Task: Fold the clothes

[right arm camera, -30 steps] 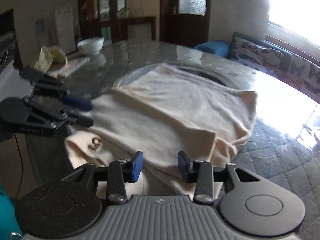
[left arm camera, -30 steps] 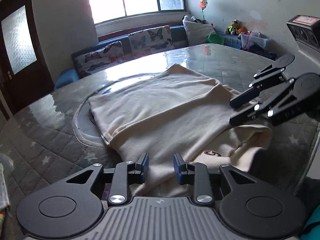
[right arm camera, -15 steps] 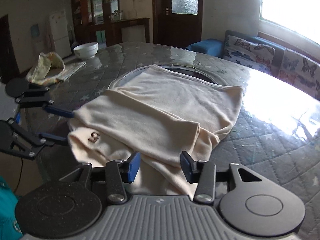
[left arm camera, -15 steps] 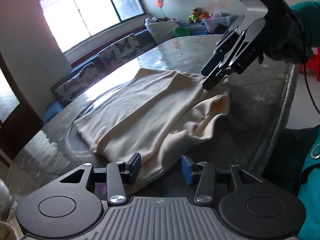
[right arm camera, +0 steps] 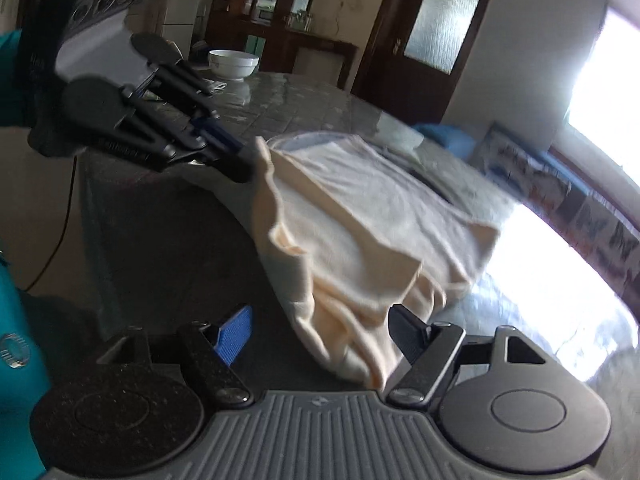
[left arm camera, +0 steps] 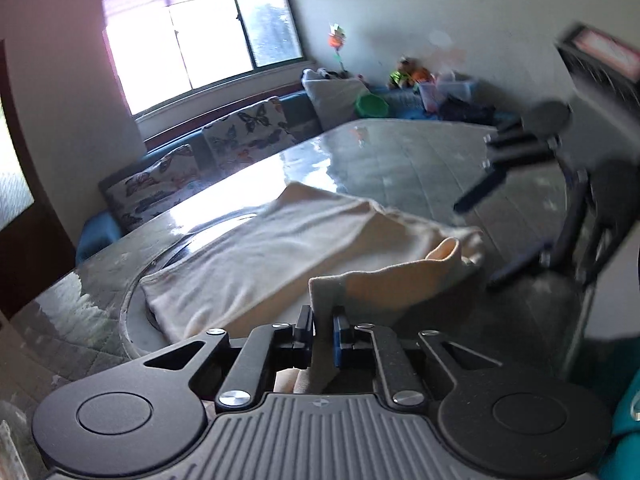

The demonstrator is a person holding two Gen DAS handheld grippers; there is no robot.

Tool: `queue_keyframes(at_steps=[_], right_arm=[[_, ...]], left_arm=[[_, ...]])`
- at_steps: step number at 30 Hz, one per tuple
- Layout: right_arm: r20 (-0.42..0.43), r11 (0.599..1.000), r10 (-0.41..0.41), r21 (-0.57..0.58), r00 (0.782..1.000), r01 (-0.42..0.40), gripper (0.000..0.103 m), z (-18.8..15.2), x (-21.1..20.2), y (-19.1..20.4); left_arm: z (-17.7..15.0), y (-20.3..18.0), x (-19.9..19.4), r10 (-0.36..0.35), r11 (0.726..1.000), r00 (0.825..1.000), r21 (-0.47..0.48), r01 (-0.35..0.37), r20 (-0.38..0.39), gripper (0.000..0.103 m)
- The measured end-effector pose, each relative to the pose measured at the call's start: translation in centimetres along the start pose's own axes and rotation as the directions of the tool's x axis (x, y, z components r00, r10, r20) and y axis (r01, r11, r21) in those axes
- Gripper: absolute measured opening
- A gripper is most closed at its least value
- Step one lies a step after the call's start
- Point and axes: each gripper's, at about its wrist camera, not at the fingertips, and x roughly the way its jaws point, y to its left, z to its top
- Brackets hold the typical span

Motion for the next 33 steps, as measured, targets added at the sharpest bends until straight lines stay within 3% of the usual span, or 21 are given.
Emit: queue_keyframes(at_steps=[3,8,10,15,17,18,21,24,29,31,33], right_arm=[[0.014,1.0,-0.004,-0.002,1.0,0.004,0.072,0.4,1.5,-0.2],[-0.025,0.998,0.032,0.057,0.999,-0.031,0.035,0.9,3.5,-1.5],[-0.029,0.99,0.081,0.116,0.996,-0.077,0.022,1.3,3.6,-2.5],[-0.02,0.976,0.115,0.188,0.993,-0.109,0.014,2.0,3.3,-3.9],[-0.011,0.971,0.119,0.208,0.993,-0.115,0.013,2.3,3.3,-4.4],[-0.006,0.97,0.12,0.214,0.993,-0.116,0.013,2.4,3.3,-4.5],[0.005,0.969,0.109,0.225,0.994,-0.107,0.011,2.9,3.4,-4.9],[0.004,0.967,0.101,0.234,0.995,-0.099,0.01,3.0,3.6,-4.9],[0.033,0.965,0.077,0.248,0.997,-0.082,0.007,2.8,3.1,-4.5],[0.047,0.964,0.064,0.255,0.997,-0.074,0.006,2.7,2.7,-4.3],[0.06,0.963,0.053,0.261,0.997,-0.067,0.005,2.7,2.2,-4.1]], left_arm=[[0.5,0.8,0.5,-0.003,1.0,1.0,-0.028,0.003,0.0,0.011],[0.0,1.2,0.7,0.0,0.999,1.0,-0.051,-0.001,-0.019,0.012],[-0.4,1.0,0.5,0.002,0.999,1.0,-0.051,-0.003,-0.028,0.018],[-2.0,0.3,-0.5,0.03,0.999,0.998,-0.017,-0.031,-0.055,0.022],[-2.7,0.0,-1.0,0.044,0.999,0.997,0.004,-0.044,-0.066,0.03],[-3.0,-0.1,-1.1,0.053,0.999,0.996,0.011,-0.052,-0.075,0.042],[-3.8,-0.2,-1.4,0.066,0.997,0.994,0.033,-0.063,-0.084,0.044],[-4.3,-0.5,-1.4,0.078,0.995,0.994,0.075,-0.072,-0.074,0.042],[-4.9,-0.9,-1.3,0.095,0.981,0.994,0.175,-0.085,-0.048,0.018],[-4.8,-1.0,-1.5,0.087,0.981,0.996,0.176,-0.079,-0.036,0.008],[-4.5,-0.8,-1.9,0.068,0.987,0.997,0.148,-0.063,-0.028,0.007]])
